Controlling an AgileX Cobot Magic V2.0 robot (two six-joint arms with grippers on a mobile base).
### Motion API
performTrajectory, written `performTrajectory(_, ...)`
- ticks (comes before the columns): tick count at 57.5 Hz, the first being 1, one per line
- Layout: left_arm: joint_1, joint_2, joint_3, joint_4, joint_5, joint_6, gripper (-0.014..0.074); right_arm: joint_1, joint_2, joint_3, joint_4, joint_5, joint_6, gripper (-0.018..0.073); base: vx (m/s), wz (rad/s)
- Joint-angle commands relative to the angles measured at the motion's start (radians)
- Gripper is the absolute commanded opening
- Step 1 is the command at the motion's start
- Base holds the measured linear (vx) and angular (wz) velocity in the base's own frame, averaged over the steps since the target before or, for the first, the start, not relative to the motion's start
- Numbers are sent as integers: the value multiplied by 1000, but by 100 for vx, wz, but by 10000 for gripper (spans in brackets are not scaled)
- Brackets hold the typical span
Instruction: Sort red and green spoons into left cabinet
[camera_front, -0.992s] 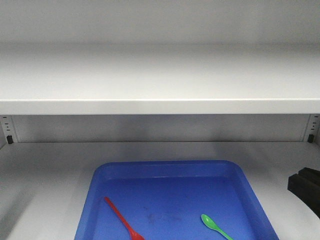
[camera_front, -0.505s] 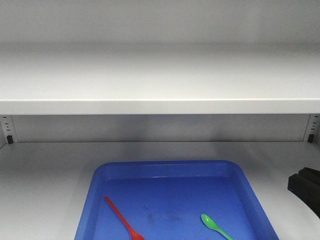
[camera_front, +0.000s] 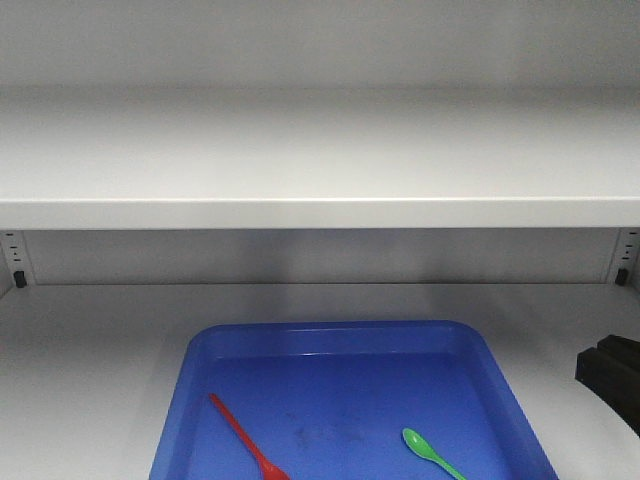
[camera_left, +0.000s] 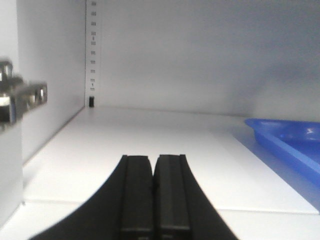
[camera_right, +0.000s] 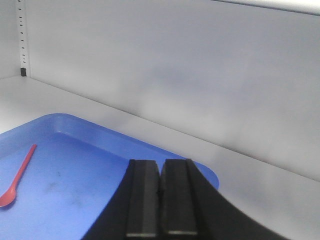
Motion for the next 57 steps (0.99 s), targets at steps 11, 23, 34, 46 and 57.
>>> performTrajectory(11, 4, -27, 19, 135, -25, -63, -3, -5, -3, -29, 28, -13, -1, -3, 0, 0)
performTrajectory(23, 4, -27, 19, 130, -36, -63, -3, -5, -3, -29, 28, -13, -1, -3, 0, 0)
performTrajectory(34, 4, -27, 19, 132, -23, -64, -3, -5, -3, -29, 28, -13, -1, -3, 0, 0)
performTrajectory(46, 4, -27, 19, 132, -18, -64, -3, -5, -3, -29, 28, -13, -1, -3, 0, 0)
performTrajectory(57, 4, -27, 19, 132, -18, -64, -3, -5, -3, -29, 28, -13, -1, -3, 0, 0)
